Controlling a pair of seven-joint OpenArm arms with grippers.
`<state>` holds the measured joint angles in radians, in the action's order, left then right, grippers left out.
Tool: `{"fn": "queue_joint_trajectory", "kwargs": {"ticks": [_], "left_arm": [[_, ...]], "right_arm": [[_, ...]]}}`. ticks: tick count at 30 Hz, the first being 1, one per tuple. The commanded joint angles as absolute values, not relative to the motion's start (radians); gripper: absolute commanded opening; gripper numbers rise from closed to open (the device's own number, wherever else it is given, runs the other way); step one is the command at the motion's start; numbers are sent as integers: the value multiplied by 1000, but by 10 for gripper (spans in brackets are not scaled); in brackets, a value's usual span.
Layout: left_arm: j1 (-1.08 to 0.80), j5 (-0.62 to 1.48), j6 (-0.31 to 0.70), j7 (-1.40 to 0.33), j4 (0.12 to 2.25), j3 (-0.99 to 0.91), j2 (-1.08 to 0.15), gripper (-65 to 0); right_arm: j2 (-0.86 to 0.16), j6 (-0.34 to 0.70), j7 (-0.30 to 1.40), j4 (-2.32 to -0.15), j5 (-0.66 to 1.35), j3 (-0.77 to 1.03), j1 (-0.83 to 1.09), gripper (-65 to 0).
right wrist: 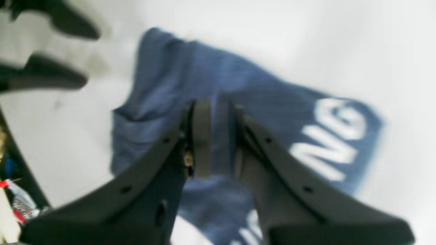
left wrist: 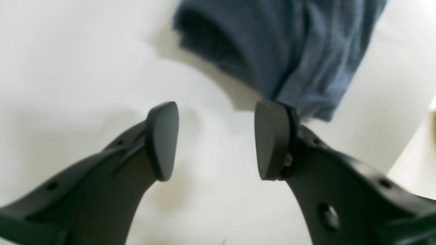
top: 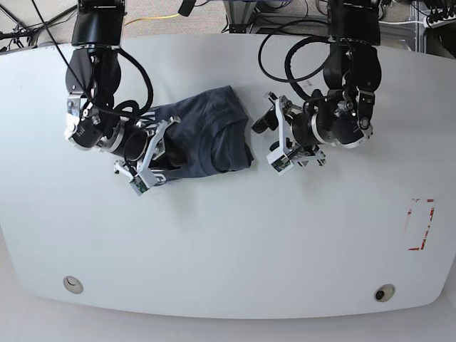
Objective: Fold the T-shirt properly
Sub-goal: 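Grasp the bundle with both grippers and flip it over, printed side up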
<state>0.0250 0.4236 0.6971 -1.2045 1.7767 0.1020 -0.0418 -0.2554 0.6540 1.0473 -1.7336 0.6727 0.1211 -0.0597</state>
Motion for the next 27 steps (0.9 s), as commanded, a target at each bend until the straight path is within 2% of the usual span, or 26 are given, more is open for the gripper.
{"fn": "queue_joint_trajectory", "kwargs": {"ticks": [1, 4, 12, 20, 25, 27], "left_arm": [[42, 404, 698, -1158, 1801, 134, 8, -318], [38, 331, 698, -1109, 1797, 203, 61, -318], [-12, 163, 698, -1070, 1755, 312, 157, -318], [-19, 136, 698, -1063, 1676, 311, 142, -318], [-12, 136, 698, -1063, 1644, 309, 87, -318], [7, 136, 698, -1063, 1638, 309, 59, -318]], "right_arm": [[-297, 656, 1020, -1701, 690, 137, -113, -556], [-346, 661, 1017, -1635, 690, 136, -179, -558], [-397, 662, 900, -1466, 690, 119, -222, -556], [-433, 691, 628, -1233, 688, -68, -225, -561], [-461, 693, 478, -1118, 688, -88, -188, -563], [-469, 694, 469, -1112, 688, -88, -183, -563]]}}
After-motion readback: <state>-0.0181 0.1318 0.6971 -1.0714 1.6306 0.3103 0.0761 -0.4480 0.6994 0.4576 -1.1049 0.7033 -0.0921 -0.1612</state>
